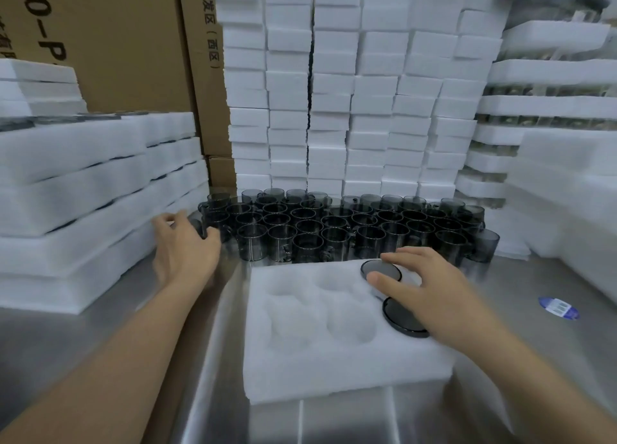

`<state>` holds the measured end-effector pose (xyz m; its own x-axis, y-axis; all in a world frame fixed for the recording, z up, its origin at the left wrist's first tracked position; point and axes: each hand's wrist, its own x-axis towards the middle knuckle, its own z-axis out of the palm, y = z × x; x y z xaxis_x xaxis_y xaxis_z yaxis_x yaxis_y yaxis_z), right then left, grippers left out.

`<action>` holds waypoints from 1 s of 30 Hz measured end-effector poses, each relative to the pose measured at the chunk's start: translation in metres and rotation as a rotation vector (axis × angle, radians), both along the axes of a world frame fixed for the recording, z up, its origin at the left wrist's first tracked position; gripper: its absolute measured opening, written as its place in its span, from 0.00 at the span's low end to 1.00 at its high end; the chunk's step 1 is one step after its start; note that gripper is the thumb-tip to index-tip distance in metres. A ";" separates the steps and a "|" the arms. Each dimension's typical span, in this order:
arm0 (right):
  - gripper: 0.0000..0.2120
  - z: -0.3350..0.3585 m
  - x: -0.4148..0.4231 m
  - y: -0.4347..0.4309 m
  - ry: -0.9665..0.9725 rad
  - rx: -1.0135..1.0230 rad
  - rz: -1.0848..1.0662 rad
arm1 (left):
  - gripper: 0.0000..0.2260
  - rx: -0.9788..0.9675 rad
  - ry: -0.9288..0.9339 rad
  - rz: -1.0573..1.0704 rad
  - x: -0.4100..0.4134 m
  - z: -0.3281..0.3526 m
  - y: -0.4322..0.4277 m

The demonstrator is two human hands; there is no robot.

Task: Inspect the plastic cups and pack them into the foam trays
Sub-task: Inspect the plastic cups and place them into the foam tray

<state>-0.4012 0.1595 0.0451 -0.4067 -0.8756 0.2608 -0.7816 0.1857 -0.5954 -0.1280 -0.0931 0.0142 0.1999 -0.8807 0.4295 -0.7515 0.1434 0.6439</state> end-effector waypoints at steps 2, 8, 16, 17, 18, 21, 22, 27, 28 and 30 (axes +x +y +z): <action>0.30 -0.001 0.000 -0.001 -0.016 -0.017 0.003 | 0.16 0.008 -0.021 0.005 0.001 0.001 0.004; 0.27 -0.001 0.001 0.002 -0.032 -0.016 0.005 | 0.16 -0.074 -0.110 0.032 0.002 0.001 0.021; 0.27 -0.001 0.001 0.001 -0.037 0.003 0.028 | 0.27 0.084 0.197 -0.089 0.018 -0.004 0.024; 0.27 -0.001 0.001 0.001 -0.039 0.004 0.026 | 0.19 0.046 0.196 -0.110 0.019 -0.005 0.029; 0.26 -0.001 0.001 0.001 -0.040 0.007 0.026 | 0.14 0.020 0.201 -0.131 0.020 -0.006 0.036; 0.27 -0.001 0.001 0.002 -0.020 0.010 0.025 | 0.16 -0.037 0.213 -0.147 0.022 -0.002 0.059; 0.27 0.000 0.001 0.003 -0.005 0.007 0.024 | 0.21 -0.067 0.209 -0.156 0.019 0.002 0.066; 0.21 0.006 0.011 0.009 0.046 -0.113 0.029 | 0.23 -0.345 0.237 -0.547 0.001 0.044 0.122; 0.21 0.008 0.014 0.012 0.052 -0.162 0.055 | 0.24 -0.431 0.202 -0.649 -0.004 0.049 0.134; 0.25 0.013 0.025 0.020 0.072 -0.232 0.189 | 0.25 -0.584 0.083 -0.818 -0.011 0.051 0.155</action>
<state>-0.3763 0.1794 0.0582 -0.2159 -0.8477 0.4846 -0.8309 -0.1011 -0.5471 -0.1392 0.0622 0.0651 -0.3222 -0.4170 0.8499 -0.2371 0.9047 0.3539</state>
